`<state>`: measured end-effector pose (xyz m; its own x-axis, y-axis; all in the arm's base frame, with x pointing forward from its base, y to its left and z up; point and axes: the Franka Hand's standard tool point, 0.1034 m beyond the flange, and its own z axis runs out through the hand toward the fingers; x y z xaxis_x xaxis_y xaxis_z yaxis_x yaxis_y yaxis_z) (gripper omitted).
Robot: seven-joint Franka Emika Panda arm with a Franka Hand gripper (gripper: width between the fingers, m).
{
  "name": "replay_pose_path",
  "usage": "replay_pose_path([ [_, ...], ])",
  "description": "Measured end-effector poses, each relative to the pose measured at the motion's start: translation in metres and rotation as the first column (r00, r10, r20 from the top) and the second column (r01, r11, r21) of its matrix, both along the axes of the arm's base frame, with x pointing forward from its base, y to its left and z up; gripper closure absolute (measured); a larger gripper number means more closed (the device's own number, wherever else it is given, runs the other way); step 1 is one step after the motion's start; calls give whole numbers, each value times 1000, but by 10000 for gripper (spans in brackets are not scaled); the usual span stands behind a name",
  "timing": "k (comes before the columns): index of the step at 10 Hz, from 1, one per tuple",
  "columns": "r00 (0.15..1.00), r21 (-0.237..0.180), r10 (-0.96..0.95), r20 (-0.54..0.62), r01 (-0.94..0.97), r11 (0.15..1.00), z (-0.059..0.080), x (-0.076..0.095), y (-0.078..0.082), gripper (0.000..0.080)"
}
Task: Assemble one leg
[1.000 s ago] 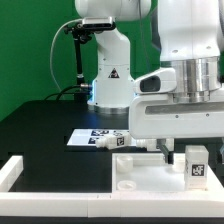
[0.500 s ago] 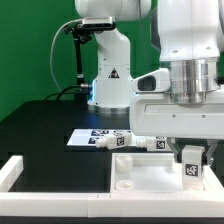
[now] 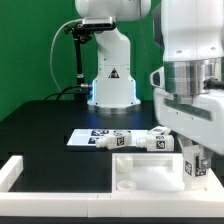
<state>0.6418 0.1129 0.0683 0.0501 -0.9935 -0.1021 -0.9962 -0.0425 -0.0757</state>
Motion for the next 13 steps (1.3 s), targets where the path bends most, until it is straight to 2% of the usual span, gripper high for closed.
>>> replay_pose_path([
  [1, 983, 36, -183, -15, 184, 982, 0, 1, 0, 514],
  [4, 944, 46, -329, -38, 330, 943, 0, 1, 0, 512],
  [5, 967, 41, -255, -13, 255, 966, 0, 2, -1, 512],
  [7, 992, -20, 61, 109, -60, 998, -1, 0, -11, 197],
  [8, 965, -56, 228, 128, -222, 973, -2, -3, -10, 165],
  [9, 941, -70, 312, 129, -306, 950, -3, -6, -7, 165],
  [13, 840, -124, 528, 125, -515, 848, -4, -5, -10, 150],
])
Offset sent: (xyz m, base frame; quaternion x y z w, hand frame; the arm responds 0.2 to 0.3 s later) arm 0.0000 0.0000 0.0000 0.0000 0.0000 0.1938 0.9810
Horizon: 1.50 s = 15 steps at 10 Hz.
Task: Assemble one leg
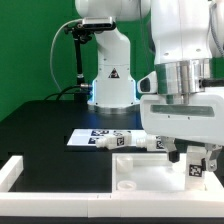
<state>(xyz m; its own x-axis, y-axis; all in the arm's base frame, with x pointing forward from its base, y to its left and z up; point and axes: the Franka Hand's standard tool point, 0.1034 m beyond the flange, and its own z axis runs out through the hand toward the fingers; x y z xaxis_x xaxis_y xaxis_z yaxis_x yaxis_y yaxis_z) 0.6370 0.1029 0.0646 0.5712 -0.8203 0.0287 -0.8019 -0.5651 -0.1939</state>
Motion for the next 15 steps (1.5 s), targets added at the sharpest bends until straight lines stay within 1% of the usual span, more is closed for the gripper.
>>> replay_pose_path([
  [1, 968, -61, 250, 3, -249, 966, 0, 0, 4, 150],
  [3, 983, -49, 182, 2, -181, 982, -1, 0, 3, 162],
  [5, 995, -34, 99, -2, -99, 995, -1, 0, 3, 514],
  [7, 999, -13, -32, -10, 32, 999, -1, 0, 1, 513],
  [8, 990, 5, -138, -30, 139, 990, -2, 0, 1, 513],
  [9, 959, 20, -275, -71, 277, 961, -2, 3, 1, 513],
  [10, 914, 25, -390, -111, 395, 918, -2, 5, 1, 513],
  [11, 827, 24, -537, -163, 548, 836, -2, 5, 3, 513],
  [12, 702, 22, -682, -206, 700, 713, -2, 5, 2, 513],
  [13, 556, 32, -795, -245, 824, 566, -1, 6, 2, 512],
  [14, 478, 31, -840, -255, 873, 487, 0, 6, -1, 511],
  [15, 438, 25, -862, -255, 894, 447, 0, 5, -6, 511],
])
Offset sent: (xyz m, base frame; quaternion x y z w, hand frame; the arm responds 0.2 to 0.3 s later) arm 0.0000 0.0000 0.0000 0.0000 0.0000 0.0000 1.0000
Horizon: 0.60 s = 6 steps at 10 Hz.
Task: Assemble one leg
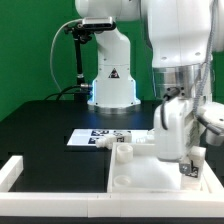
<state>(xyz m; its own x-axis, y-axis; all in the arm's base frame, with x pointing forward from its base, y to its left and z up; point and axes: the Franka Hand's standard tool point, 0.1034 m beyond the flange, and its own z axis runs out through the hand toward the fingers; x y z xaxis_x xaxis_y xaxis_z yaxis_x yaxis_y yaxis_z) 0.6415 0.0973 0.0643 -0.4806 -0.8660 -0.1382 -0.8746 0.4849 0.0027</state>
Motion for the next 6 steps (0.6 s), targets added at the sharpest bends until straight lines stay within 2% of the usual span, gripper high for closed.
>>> replay_pose_path([
  [4, 1000, -10, 27, -1, -27, 1000, -1, -1, -1, 509],
  [5, 1000, -11, 28, 0, -28, 1000, -1, -1, 0, 327],
  [6, 999, -10, 54, 2, -54, 998, 2, -3, 8, 212],
])
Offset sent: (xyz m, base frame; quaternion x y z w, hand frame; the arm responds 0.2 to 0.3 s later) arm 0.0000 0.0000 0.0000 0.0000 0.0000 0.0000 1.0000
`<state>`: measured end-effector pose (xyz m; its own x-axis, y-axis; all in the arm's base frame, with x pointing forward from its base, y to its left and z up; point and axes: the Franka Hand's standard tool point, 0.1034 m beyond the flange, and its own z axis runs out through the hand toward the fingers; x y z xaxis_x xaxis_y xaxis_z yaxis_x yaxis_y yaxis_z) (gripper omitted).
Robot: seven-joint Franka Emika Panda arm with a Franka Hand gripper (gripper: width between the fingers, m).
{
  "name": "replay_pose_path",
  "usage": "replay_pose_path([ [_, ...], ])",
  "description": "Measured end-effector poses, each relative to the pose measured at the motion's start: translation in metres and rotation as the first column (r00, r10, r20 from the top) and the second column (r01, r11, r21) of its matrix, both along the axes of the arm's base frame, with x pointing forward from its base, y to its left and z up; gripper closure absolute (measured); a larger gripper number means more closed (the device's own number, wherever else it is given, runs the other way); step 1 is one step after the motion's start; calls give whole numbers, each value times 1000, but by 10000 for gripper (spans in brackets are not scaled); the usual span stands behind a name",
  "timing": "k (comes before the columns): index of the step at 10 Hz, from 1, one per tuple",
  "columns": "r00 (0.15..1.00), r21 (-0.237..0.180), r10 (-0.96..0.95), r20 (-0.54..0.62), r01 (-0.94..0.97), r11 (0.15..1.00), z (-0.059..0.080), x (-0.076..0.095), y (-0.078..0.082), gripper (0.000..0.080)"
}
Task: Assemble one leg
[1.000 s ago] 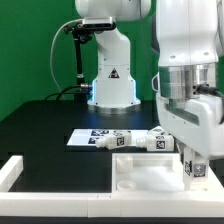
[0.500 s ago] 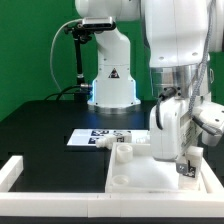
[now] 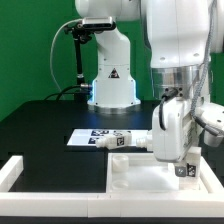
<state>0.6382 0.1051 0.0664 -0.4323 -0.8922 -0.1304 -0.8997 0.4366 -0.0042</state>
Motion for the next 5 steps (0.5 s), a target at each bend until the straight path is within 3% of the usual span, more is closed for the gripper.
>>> replay_pose_path([
  [3, 998, 24, 32, 53, -33, 999, 38, 9, 13, 153],
  [5, 998, 22, 32, 54, -33, 999, 37, 9, 12, 150],
])
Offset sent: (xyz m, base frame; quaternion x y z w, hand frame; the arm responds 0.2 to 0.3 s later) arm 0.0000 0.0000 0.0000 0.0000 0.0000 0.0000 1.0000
